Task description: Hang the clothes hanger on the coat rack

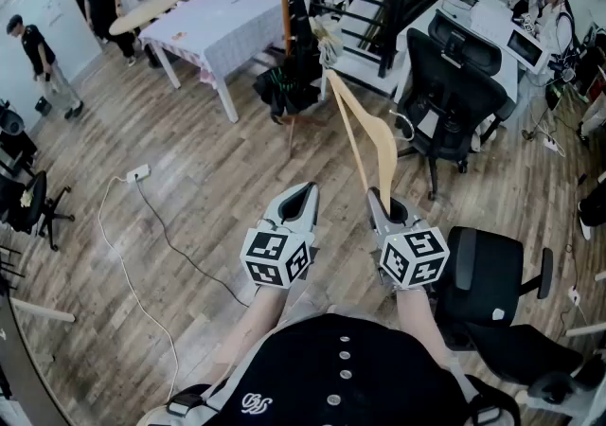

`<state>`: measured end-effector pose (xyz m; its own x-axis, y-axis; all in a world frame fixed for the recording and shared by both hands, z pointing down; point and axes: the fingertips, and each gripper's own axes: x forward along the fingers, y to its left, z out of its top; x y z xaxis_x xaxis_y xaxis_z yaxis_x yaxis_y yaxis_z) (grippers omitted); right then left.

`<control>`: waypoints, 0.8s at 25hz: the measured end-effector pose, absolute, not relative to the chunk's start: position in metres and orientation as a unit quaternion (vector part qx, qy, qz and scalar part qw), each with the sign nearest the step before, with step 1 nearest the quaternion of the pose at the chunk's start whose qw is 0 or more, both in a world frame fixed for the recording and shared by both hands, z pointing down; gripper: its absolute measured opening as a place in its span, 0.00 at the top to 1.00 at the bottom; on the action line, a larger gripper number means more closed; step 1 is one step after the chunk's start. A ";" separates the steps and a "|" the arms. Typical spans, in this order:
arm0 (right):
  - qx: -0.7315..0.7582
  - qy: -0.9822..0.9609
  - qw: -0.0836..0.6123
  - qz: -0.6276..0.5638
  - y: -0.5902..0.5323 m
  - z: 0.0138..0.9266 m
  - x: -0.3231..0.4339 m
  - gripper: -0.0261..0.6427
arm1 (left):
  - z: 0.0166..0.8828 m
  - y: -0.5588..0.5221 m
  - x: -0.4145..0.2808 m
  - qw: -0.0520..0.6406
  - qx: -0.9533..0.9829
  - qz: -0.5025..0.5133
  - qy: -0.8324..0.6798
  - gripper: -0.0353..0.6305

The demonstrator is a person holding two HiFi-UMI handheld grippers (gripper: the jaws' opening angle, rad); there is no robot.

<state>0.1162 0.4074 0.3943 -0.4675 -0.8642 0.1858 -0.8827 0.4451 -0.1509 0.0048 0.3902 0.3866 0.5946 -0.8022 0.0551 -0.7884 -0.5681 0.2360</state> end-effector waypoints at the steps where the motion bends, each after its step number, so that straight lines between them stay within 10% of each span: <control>1: 0.514 -0.849 0.043 0.115 0.410 0.396 0.117 0.96 | 0.388 0.392 0.005 0.122 0.885 -0.031 -0.449 0.94; 20: 0.511 -0.847 0.054 0.138 0.414 0.406 0.129 0.96 | 0.390 0.395 0.023 0.113 0.888 -0.008 -0.445 0.94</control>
